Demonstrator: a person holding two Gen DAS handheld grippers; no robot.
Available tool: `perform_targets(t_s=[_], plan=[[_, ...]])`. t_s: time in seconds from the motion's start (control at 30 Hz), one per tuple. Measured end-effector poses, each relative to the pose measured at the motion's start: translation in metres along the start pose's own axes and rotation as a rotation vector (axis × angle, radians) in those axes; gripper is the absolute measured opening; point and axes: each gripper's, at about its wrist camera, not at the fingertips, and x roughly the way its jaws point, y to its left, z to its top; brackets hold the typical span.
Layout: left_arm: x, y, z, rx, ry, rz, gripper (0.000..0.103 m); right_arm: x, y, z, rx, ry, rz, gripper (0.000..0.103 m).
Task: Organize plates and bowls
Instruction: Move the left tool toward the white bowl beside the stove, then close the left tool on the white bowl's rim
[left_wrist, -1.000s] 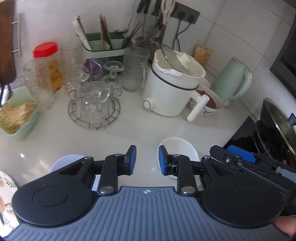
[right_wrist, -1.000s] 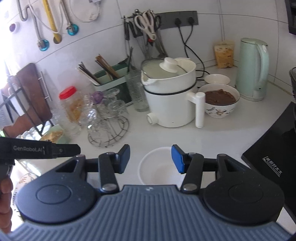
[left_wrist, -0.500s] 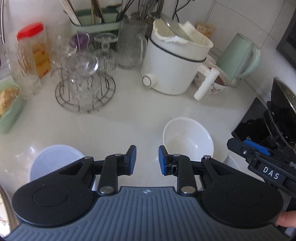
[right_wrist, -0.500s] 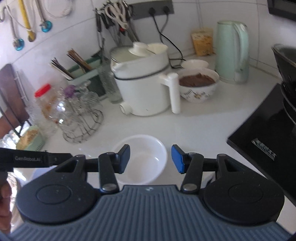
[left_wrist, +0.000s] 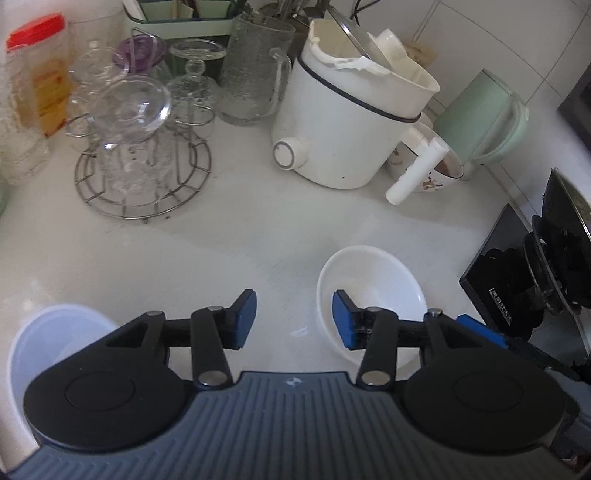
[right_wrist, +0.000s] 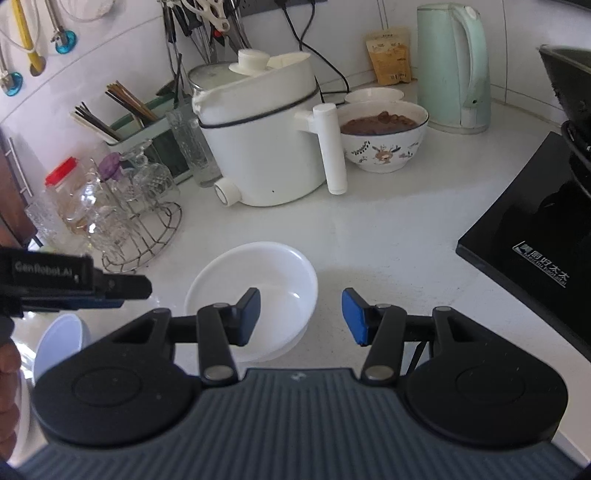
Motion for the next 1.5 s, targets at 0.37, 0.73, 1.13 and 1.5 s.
perform_targets(t_s=[0.37,0.73,1.13,1.5], plan=[[0.043,-0.003,0.012,-0.007,0.123,-0.034,0.051,0.026,-0.005,0.006,0.042,0.036,0.0,0.047],[0.058,0.008,0.007,-0.089,0.162,-0.026,0.042,0.037,-0.006,0.005,0.069,0.082,-0.005,0.029],[0.062,-0.005,0.004,-0.052,0.128,-0.001,0.007,0.034,0.001,-0.002,0.032,0.085,-0.005,0.016],[0.031,-0.015,0.0,-0.049,0.131,0.01,0.007,0.018,-0.001,0.008,0.078,0.092,0.031,0.01]])
